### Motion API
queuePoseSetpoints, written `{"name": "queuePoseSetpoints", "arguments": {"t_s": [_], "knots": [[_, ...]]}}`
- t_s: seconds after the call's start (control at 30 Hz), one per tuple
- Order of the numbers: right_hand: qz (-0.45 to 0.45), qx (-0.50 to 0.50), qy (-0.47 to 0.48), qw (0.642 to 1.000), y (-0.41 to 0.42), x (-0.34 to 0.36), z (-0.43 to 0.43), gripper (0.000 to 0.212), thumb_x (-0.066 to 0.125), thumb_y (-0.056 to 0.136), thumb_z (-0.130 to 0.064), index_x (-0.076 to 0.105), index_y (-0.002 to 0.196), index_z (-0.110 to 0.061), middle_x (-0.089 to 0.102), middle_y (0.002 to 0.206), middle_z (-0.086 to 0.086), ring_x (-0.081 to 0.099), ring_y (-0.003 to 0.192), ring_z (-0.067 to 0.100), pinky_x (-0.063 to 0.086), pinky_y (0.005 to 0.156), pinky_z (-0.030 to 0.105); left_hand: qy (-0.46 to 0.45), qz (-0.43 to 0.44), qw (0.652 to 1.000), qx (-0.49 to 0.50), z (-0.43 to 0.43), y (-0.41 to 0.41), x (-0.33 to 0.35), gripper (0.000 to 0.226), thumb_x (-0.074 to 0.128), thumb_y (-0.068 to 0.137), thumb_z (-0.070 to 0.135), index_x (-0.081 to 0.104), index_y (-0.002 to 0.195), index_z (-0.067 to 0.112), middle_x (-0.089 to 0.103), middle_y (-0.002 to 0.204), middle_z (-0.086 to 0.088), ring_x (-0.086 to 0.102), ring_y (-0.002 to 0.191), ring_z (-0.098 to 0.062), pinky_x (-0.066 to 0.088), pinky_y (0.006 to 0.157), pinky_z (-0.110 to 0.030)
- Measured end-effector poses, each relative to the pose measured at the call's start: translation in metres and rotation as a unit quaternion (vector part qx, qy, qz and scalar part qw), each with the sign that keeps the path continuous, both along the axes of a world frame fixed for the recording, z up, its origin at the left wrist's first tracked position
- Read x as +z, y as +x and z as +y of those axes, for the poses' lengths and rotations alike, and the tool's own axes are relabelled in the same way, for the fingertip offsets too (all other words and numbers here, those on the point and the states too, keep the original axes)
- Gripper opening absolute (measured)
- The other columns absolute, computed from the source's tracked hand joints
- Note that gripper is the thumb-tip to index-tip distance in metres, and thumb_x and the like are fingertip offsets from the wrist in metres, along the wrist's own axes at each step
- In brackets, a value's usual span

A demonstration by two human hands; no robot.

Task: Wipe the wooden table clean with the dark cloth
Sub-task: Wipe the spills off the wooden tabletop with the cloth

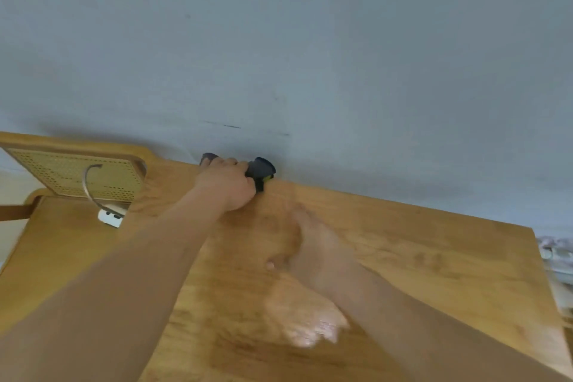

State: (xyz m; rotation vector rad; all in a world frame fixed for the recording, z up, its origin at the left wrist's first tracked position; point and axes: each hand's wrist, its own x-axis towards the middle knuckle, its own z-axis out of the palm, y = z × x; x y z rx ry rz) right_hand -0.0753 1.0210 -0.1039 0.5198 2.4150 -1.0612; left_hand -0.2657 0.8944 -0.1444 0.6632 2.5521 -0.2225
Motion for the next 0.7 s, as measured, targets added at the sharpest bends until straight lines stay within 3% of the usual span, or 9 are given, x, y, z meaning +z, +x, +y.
{"name": "queuePoseSetpoints", "arguments": {"t_s": [0.07, 0.2, 0.27, 0.33, 0.4, 0.53, 0.7], "knots": [[0.014, 0.012, 0.073, 0.997, 0.034, 0.007, 0.06, 0.093, 0.082, 0.082, -0.043, 0.03, 0.159, -0.037, 0.021, 0.169, -0.012, 0.028, 0.154, 0.018, 0.038, 0.117, 0.036, 0.007, -0.007, 1.0, -0.004, 0.042, 0.026, 0.004, 0.054, 0.025, 0.099, 0.038, 0.045, 0.145, 0.02, 0.053, 0.143, -0.01, 0.048, 0.128, -0.031, 0.033, 0.113, -0.045], [-0.044, 0.007, 0.184, 0.982, 0.087, 0.012, 0.149, 0.09, 0.081, 0.079, -0.044, 0.031, 0.154, -0.037, 0.03, 0.161, -0.005, 0.028, 0.15, 0.022, 0.046, 0.11, 0.042, 0.078, -0.074, 0.993, -0.051, 0.152, 0.099, 0.005, 0.055, 0.029, 0.099, 0.037, 0.042, 0.15, 0.022, 0.051, 0.147, -0.01, 0.047, 0.129, -0.034, 0.035, 0.113, -0.046], [-0.081, 0.005, 0.198, 0.977, 0.103, 0.006, 0.165, 0.096, 0.084, 0.073, -0.045, 0.031, 0.151, -0.034, 0.028, 0.159, 0.0, 0.024, 0.15, 0.025, 0.045, 0.11, 0.047, 0.088, -0.097, 0.988, -0.082, 0.197, 0.131, 0.005, 0.056, 0.032, 0.098, 0.036, 0.039, 0.151, 0.021, 0.047, 0.15, -0.011, 0.043, 0.133, -0.036, 0.034, 0.113, -0.046], [-0.116, 0.003, 0.206, 0.972, 0.113, -0.006, 0.171, 0.107, 0.087, 0.071, -0.046, 0.023, 0.155, -0.029, 0.013, 0.168, 0.007, 0.01, 0.156, 0.031, 0.038, 0.116, 0.053, 0.083, -0.102, 0.985, -0.11, 0.224, 0.149, 0.006, 0.056, 0.034, 0.098, 0.034, 0.035, 0.151, 0.018, 0.044, 0.152, -0.012, 0.04, 0.136, -0.037, 0.032, 0.115, -0.047], [-0.13, -0.007, 0.209, 0.969, 0.118, -0.016, 0.172, 0.119, 0.088, 0.073, -0.043, 0.011, 0.162, -0.028, -0.008, 0.173, 0.007, -0.006, 0.16, 0.03, 0.03, 0.121, 0.056, 0.095, -0.1, 0.982, -0.127, 0.229, 0.152, 0.005, 0.057, 0.033, 0.099, 0.033, 0.031, 0.154, 0.02, 0.041, 0.155, -0.012, 0.038, 0.138, -0.036, 0.031, 0.116, -0.047], [-0.137, -0.019, 0.209, 0.968, 0.115, -0.022, 0.174, 0.124, 0.09, 0.072, -0.039, 0.008, 0.164, -0.029, -0.013, 0.173, 0.005, -0.009, 0.16, 0.03, 0.029, 0.123, 0.056, 0.138, -0.104, 0.979, -0.108, 0.188, 0.127, 0.0, 0.056, 0.034, 0.1, 0.038, 0.033, 0.154, 0.028, 0.044, 0.154, -0.004, 0.043, 0.137, -0.03, 0.037, 0.112, -0.043], [-0.144, -0.039, 0.2, 0.968, 0.118, -0.024, 0.173, 0.124, 0.089, 0.074, -0.037, 0.005, 0.165, -0.037, -0.019, 0.172, -0.002, -0.013, 0.159, 0.024, 0.023, 0.126, 0.052, 0.071, -0.078, 0.992, -0.063, 0.122, 0.063, 0.004, 0.033, 0.034, 0.1, 0.043, 0.056, 0.119, 0.026, 0.061, 0.118, -0.005, 0.056, 0.101, -0.024, 0.048, 0.085, -0.038]]}}
